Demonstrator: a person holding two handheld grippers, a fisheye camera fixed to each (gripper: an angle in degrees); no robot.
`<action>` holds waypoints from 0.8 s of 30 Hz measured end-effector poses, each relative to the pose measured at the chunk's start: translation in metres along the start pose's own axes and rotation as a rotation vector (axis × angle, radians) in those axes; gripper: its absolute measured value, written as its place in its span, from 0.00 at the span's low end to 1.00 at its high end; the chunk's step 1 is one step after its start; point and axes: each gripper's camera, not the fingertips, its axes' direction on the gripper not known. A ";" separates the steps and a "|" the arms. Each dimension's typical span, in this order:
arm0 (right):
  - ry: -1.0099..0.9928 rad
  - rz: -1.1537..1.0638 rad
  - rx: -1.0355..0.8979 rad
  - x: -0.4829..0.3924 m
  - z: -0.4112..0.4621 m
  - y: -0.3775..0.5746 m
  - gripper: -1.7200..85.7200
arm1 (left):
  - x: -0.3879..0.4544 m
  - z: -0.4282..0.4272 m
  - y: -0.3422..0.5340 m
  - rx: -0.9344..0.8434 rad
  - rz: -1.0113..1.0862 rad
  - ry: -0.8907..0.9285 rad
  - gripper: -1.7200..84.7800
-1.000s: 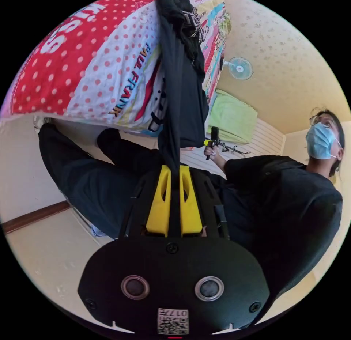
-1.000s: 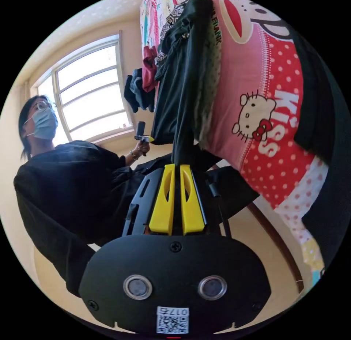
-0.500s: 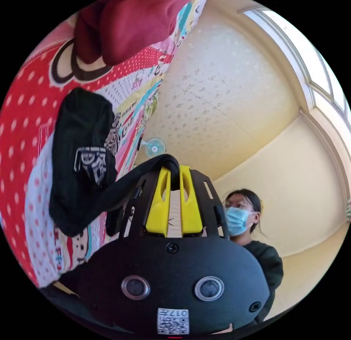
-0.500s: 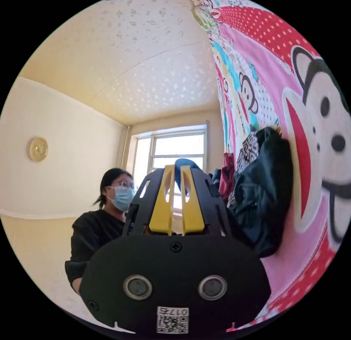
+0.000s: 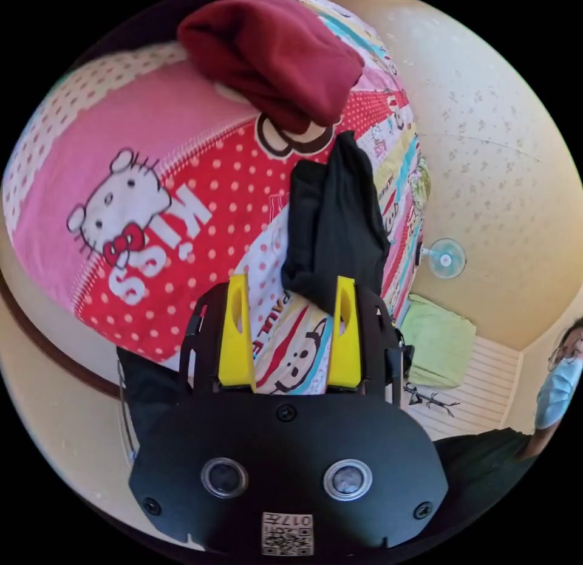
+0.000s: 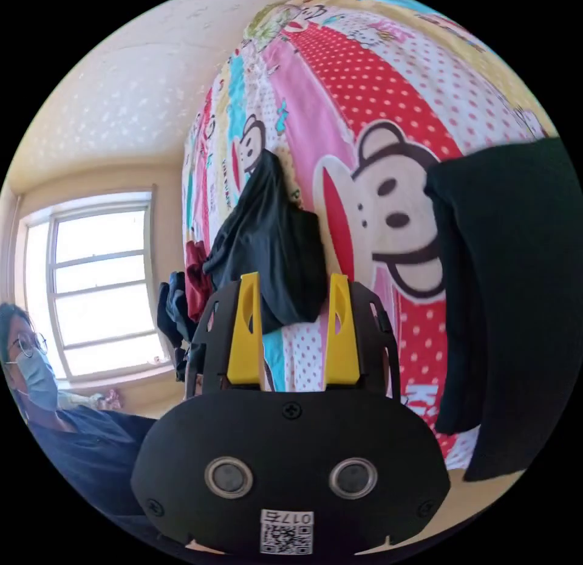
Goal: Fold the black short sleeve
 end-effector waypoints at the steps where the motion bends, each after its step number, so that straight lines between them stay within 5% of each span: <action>1: -0.028 0.039 0.019 0.007 0.002 0.010 0.19 | -0.005 0.014 0.009 0.001 -0.044 0.066 0.23; 6: -0.417 0.267 0.082 0.047 0.069 0.050 0.19 | -0.010 0.068 0.017 0.016 -0.168 0.253 0.16; 11: -0.423 0.311 0.207 0.049 0.075 0.029 0.08 | 0.002 0.064 0.019 0.185 -0.212 0.273 0.06; 17: -0.194 0.155 0.036 0.045 0.065 0.025 0.07 | 0.190 0.099 0.045 0.159 0.465 0.128 0.06; 19: -0.209 0.137 0.033 0.051 0.064 0.028 0.07 | 0.269 0.166 0.077 -0.025 0.751 0.101 0.06; 24: -0.347 0.216 0.105 0.095 0.055 0.047 0.07 | 0.329 0.313 0.160 -0.460 0.977 -0.005 0.09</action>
